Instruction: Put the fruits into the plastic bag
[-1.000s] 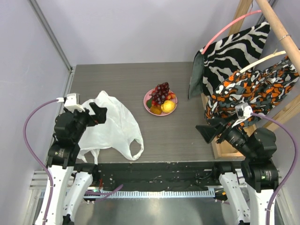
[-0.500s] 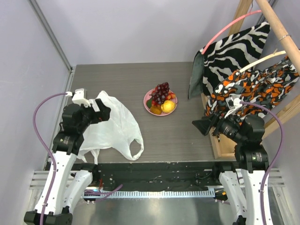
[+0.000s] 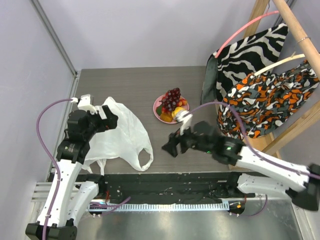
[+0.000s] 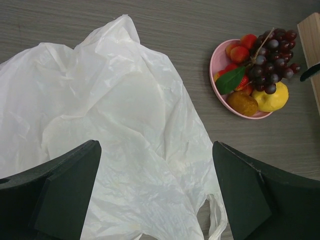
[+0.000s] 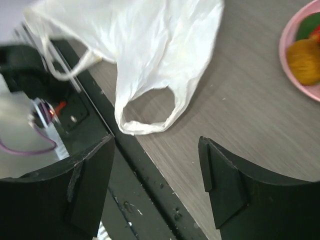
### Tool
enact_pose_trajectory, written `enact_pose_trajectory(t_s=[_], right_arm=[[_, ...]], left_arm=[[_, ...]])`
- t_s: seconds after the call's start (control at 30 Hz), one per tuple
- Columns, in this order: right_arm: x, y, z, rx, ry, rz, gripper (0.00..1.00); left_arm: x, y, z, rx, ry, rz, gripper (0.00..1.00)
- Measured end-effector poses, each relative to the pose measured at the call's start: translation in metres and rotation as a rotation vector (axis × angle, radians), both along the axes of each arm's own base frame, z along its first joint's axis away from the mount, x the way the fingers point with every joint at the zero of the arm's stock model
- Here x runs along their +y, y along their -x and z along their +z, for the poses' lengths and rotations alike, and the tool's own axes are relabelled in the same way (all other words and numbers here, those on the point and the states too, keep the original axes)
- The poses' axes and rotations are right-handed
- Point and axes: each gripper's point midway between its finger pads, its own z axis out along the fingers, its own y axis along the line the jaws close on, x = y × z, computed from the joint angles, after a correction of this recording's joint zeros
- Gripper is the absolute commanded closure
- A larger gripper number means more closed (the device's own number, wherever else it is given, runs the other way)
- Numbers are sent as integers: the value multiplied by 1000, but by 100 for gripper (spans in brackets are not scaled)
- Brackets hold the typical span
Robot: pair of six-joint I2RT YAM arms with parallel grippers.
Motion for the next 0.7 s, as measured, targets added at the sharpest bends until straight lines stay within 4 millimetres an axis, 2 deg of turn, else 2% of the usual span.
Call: enact_pose_trajectory(t_s=[0.07, 0.13, 0.23, 0.43, 0.57, 0.7], right_arm=[[30, 13, -22, -18, 82, 58, 24], [54, 20, -54, -33, 193, 92, 24], [71, 20, -87, -47, 281, 109, 24], [107, 25, -120, -103, 285, 176, 24], [128, 36, -149, -111, 304, 246, 24], [140, 51, -180, -87, 349, 322, 25]], left_arm=[[1, 1, -1, 4, -3, 5, 0], [2, 1, -2, 8, -6, 10, 0], [4, 1, -4, 15, -10, 23, 0], [23, 2, -7, 29, -33, 138, 0], [33, 3, -6, 22, -48, 191, 0], [37, 4, -6, 22, -53, 213, 0]])
